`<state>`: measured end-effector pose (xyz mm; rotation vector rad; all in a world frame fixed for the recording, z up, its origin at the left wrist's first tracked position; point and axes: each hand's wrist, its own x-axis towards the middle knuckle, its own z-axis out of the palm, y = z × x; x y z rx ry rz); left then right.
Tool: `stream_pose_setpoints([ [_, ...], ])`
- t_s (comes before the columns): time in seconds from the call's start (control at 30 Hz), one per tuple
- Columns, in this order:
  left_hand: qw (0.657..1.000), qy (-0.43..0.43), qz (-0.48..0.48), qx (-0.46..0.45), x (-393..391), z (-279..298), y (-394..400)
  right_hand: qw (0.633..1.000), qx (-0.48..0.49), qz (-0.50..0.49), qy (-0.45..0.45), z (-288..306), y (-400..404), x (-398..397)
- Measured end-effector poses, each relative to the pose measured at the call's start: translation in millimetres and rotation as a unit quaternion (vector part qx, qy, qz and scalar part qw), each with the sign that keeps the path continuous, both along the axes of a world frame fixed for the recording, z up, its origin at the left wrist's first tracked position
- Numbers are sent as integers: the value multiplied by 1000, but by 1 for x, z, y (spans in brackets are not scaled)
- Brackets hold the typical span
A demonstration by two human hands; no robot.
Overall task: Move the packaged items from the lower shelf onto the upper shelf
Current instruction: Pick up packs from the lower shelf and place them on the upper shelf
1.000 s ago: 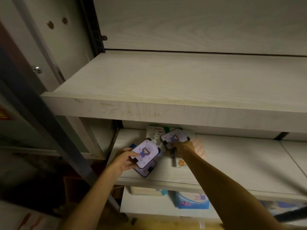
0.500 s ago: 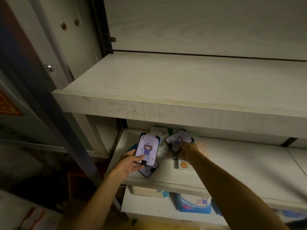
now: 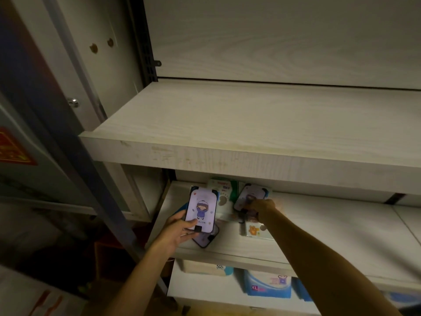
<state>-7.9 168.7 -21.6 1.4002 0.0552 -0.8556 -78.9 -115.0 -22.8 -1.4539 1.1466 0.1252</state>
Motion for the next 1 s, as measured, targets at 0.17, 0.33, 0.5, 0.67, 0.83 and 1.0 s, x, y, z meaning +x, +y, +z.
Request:
stream_pose_setpoints([
  [0.17, 999, 14, -34, -28, -7, 2, -19, 994, 26, -4, -102, 1, -14, -38],
  [0.33, 997, 11, -68, -28, -32, 6, -57, 971, 75, -44, -223, 14, -20, -107],
  [0.5, 990, -33, -137, -18, -78, 15, -96, 960, 62, -101, -254, 35, -21, -187],
  [0.67, 980, -66, -188, -14, -147, 23, -137, 956, 6, -125, -266, 44, -27, -280],
  [0.83, 968, -67, -240, -29, -236, 31, -177, 948, -1, -140, -287, 55, -43, -382],
  [1.0, 959, -80, -271, -32, -331, 45, -218, 943, -15, -149, -296, 62, -70, -486],
])
